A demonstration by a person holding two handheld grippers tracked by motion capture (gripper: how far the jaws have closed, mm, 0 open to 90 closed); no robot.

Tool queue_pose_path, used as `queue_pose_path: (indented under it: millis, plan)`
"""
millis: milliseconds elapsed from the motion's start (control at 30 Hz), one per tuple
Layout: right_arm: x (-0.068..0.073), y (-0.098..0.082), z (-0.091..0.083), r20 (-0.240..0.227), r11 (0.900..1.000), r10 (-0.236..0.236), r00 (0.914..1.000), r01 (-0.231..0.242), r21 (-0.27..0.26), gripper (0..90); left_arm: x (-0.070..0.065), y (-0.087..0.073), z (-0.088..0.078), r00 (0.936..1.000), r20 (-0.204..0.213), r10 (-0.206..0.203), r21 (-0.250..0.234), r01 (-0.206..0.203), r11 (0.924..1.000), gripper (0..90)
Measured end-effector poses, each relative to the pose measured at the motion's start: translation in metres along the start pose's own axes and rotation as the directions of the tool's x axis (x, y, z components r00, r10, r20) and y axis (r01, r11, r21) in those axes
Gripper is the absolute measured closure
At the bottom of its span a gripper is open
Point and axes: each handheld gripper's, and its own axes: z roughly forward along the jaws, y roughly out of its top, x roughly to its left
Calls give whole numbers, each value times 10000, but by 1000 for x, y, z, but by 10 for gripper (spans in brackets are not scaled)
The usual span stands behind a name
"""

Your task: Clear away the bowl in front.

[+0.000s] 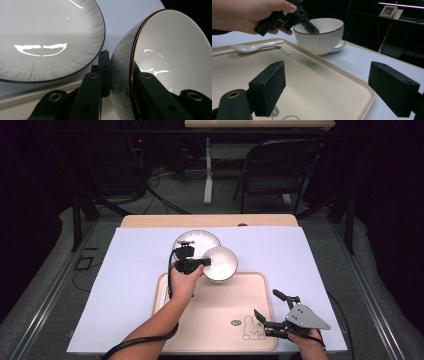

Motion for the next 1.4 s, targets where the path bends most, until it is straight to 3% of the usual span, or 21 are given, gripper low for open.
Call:
queue_pose_path:
  millis: [267, 633, 867, 1400]
  plan:
    - [0, 0, 0, -6, 10000, -5, 10000, 5, -15, 140, -10, -8, 16, 10000, 82, 37, 258, -39, 9997, 803]
    - [1, 0, 0, -36, 10000, 10, 10000, -10, -31, 140, -42, -15, 44, 9981, 390, 485, 748, -513, 9959, 803]
    - [1, 0, 0, -56, 10000, 6, 10000, -6, -37, 140, -56, -19, 59, 9971, 531, 544, 951, -593, 9937, 803]
    - [1, 0, 0, -83, 10000, 26, 10000, -26, -27, 140, -73, -25, 81, 9959, 616, 664, 1284, -739, 9890, 799]
